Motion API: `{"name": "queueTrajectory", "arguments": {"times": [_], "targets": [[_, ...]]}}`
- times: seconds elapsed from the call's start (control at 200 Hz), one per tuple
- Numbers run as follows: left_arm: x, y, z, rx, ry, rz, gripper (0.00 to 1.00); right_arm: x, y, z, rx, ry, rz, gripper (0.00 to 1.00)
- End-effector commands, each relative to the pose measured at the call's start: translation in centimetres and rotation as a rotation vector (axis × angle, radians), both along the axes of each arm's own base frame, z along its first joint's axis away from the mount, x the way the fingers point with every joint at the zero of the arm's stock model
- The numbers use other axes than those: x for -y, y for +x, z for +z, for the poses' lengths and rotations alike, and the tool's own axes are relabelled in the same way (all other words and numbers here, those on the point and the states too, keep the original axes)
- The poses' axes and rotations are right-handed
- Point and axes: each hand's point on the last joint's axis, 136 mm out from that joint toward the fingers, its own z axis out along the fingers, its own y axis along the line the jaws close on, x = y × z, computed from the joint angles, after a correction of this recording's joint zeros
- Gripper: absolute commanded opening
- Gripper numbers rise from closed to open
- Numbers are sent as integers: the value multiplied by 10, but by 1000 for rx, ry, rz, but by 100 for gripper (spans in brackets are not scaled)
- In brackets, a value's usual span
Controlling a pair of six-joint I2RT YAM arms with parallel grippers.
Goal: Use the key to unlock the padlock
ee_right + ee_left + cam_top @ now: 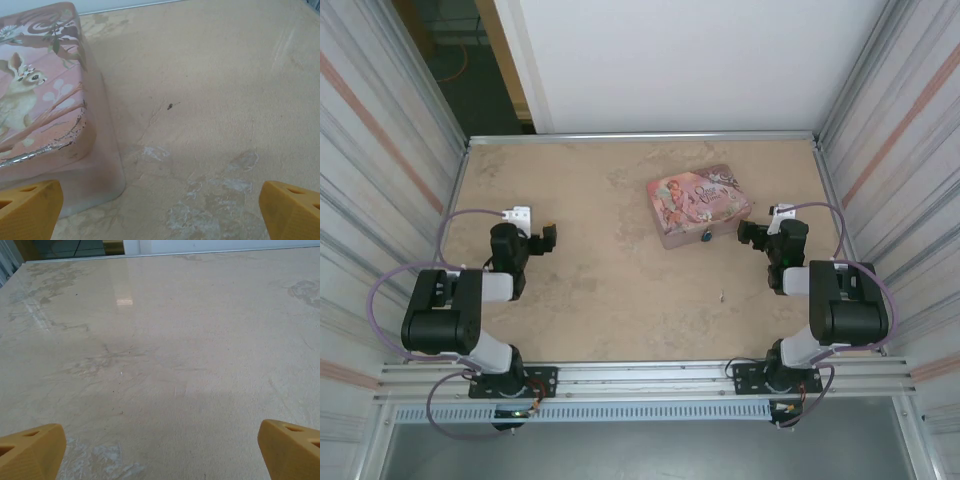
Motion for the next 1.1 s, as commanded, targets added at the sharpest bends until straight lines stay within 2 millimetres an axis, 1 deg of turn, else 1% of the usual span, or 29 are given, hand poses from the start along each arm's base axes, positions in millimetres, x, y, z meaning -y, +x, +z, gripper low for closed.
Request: {"name": "queueTrajectory", "arguments": {"times": [0.0, 1.022, 1.097], "targets": [[1, 4, 6, 13, 9, -3, 99, 2, 4, 2, 3, -19, -10, 99], [1, 4, 6, 17, 8, -2, 99, 3, 3, 3, 7, -12, -8, 99], [4, 2, 8, 28, 6, -22, 99, 3, 4, 5, 4, -11, -13, 99]]}}
